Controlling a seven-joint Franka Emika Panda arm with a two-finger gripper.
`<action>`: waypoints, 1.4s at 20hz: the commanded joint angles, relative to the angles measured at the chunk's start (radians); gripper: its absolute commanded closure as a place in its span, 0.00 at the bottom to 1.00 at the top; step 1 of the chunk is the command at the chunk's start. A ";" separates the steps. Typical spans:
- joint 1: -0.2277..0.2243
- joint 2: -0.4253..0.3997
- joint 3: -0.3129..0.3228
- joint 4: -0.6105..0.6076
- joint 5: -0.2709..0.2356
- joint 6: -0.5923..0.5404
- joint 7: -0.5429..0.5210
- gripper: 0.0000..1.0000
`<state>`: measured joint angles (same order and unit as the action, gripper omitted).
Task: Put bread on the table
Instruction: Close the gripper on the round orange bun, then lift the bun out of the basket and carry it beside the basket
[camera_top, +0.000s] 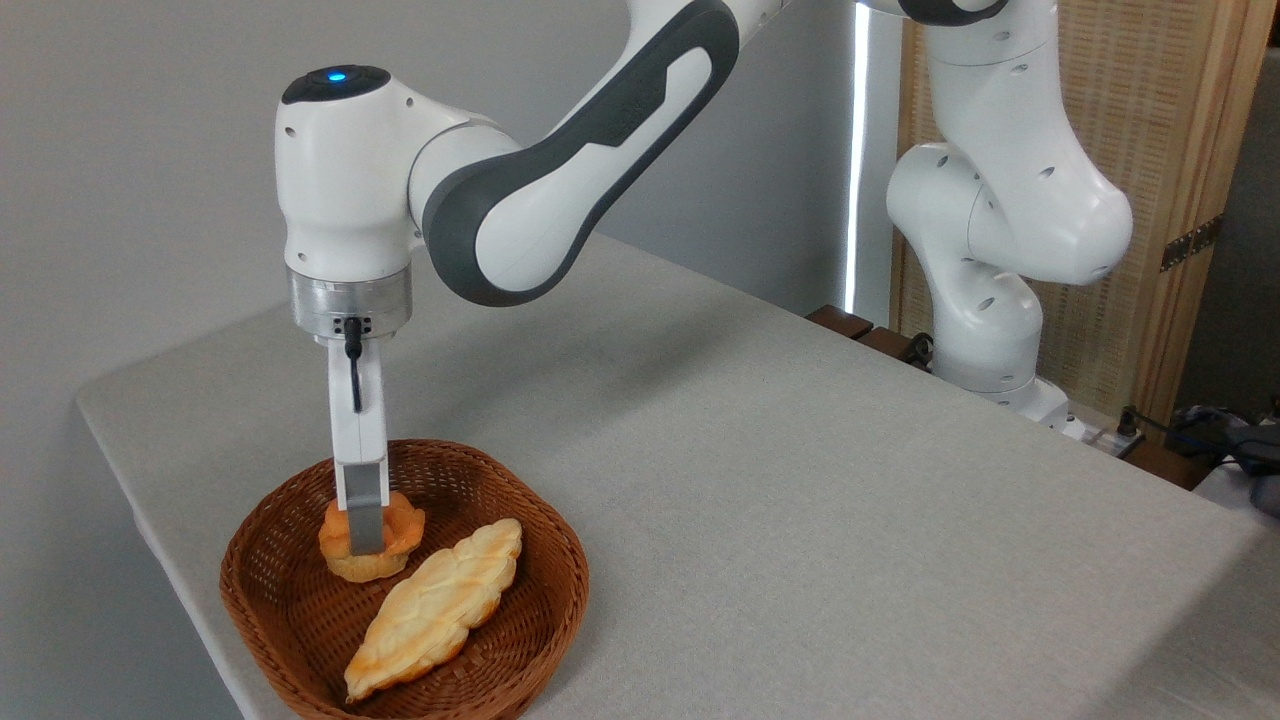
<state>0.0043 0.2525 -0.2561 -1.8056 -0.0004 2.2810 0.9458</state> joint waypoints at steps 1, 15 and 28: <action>0.005 -0.004 -0.005 -0.011 0.013 0.020 0.016 0.39; 0.014 -0.047 -0.003 -0.011 0.011 -0.006 0.014 0.45; 0.055 -0.397 0.100 -0.130 -0.164 -0.482 0.011 0.44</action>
<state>0.0645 -0.0496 -0.1724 -1.8148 -0.1236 1.8262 0.9454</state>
